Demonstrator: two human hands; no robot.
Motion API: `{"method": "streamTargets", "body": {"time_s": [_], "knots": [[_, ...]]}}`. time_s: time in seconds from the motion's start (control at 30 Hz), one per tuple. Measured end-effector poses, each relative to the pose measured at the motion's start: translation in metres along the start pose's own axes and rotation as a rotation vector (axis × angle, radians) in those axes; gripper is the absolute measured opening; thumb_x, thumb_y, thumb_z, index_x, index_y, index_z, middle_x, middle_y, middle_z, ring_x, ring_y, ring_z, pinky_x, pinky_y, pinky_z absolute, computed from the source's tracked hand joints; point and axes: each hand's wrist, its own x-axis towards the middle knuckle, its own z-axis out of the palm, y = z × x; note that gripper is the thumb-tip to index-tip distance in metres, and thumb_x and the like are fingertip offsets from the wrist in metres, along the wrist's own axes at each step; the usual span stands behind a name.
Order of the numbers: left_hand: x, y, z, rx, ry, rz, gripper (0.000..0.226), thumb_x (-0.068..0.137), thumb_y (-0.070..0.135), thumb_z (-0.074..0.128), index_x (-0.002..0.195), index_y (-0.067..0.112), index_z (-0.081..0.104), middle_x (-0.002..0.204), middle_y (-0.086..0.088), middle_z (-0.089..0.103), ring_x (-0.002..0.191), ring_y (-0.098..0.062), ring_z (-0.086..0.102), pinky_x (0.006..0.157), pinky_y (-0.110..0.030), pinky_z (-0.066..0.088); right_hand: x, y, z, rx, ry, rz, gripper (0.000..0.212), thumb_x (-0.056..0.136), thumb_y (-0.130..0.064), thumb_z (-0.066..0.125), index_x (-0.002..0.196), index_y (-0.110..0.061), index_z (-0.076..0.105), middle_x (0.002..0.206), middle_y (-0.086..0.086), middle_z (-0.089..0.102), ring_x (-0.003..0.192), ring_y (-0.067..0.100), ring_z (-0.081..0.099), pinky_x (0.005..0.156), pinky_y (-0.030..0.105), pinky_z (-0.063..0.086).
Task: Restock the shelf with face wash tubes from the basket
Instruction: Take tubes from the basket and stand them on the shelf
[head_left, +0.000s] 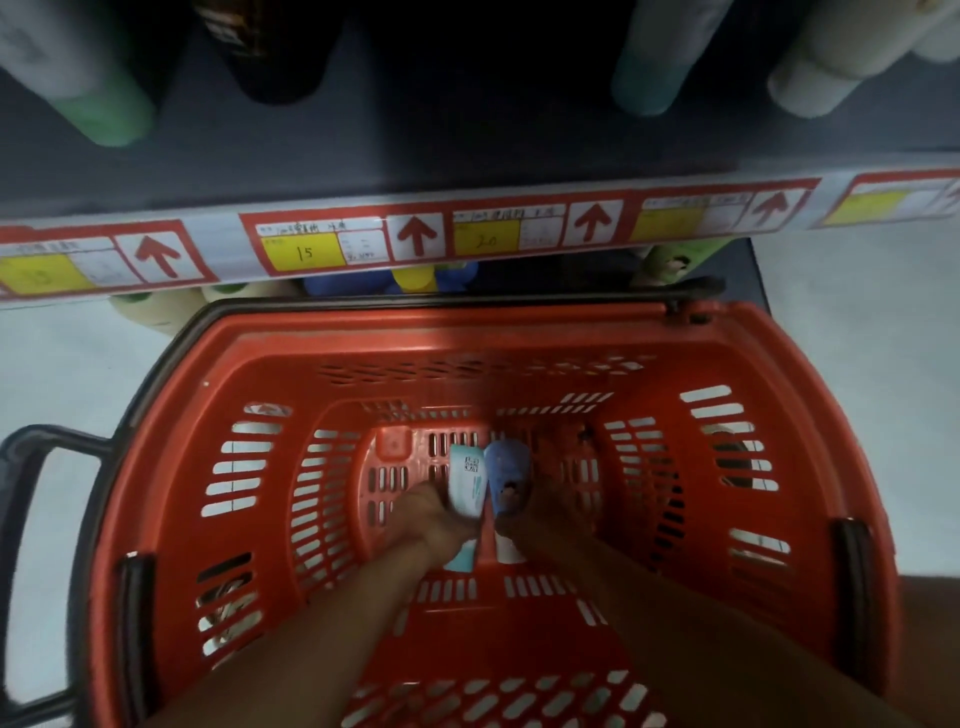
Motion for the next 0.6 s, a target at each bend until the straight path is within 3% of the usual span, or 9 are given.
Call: {"method": "streamTargets", "body": {"time_s": [0.13, 0.27, 0.3, 0.4, 0.6], "knots": [[-0.019, 0.009, -0.014, 0.012, 0.066, 0.069, 0.038, 0.074, 0.036, 0.089, 0.107, 0.021, 0.077, 0.103, 0.001, 0.079, 0.067, -0.006, 0.061, 0.048, -0.011, 0.040, -0.020, -0.006, -0.020, 0.043, 0.048, -0.097, 0.050, 0.092, -0.033, 0.067, 0.136, -0.010, 0.059, 0.120, 0.010, 0.071, 0.110, 0.026, 0.069, 0.085, 0.027, 0.053], [-0.052, 0.022, -0.030, -0.003, 0.137, 0.165, 0.031, 0.074, 0.032, 0.089, 0.101, 0.023, 0.075, 0.090, 0.005, 0.076, 0.064, -0.003, 0.062, 0.053, -0.015, 0.046, -0.056, -0.013, -0.050, 0.083, 0.092, -0.207, 0.023, 0.087, -0.021, 0.073, 0.107, -0.017, 0.061, 0.106, 0.012, 0.072, 0.105, 0.028, 0.070, 0.077, 0.026, 0.049], [-0.061, 0.026, -0.034, -0.017, 0.162, 0.188, 0.031, 0.072, 0.032, 0.090, 0.097, 0.024, 0.074, 0.088, 0.006, 0.075, 0.066, -0.005, 0.064, 0.055, -0.017, 0.047, -0.065, -0.015, -0.057, 0.077, 0.139, -0.246, 0.025, 0.087, -0.026, 0.073, 0.108, -0.018, 0.061, 0.108, 0.013, 0.071, 0.107, 0.030, 0.069, 0.081, 0.028, 0.050], [-0.090, 0.039, -0.046, -0.087, 0.229, 0.263, 0.026, 0.070, 0.031, 0.091, 0.080, 0.027, 0.067, 0.081, 0.007, 0.074, 0.064, -0.002, 0.063, 0.054, -0.017, 0.044, -0.095, -0.016, -0.079, 0.054, 0.216, -0.309, 0.061, 0.074, -0.046, 0.073, 0.123, -0.011, 0.061, 0.118, 0.008, 0.069, 0.113, 0.029, 0.066, 0.088, 0.030, 0.051], [-0.159, 0.073, -0.072, -0.182, 0.339, 0.440, 0.030, 0.076, 0.026, 0.091, 0.088, 0.020, 0.065, 0.083, 0.008, 0.068, 0.065, 0.001, 0.061, 0.040, -0.009, 0.040, -0.152, -0.018, -0.132, 0.091, 0.352, -0.435, 0.050, 0.079, -0.032, 0.079, 0.119, -0.013, 0.055, 0.117, 0.005, 0.068, 0.104, 0.023, 0.067, 0.075, 0.027, 0.047]]}}
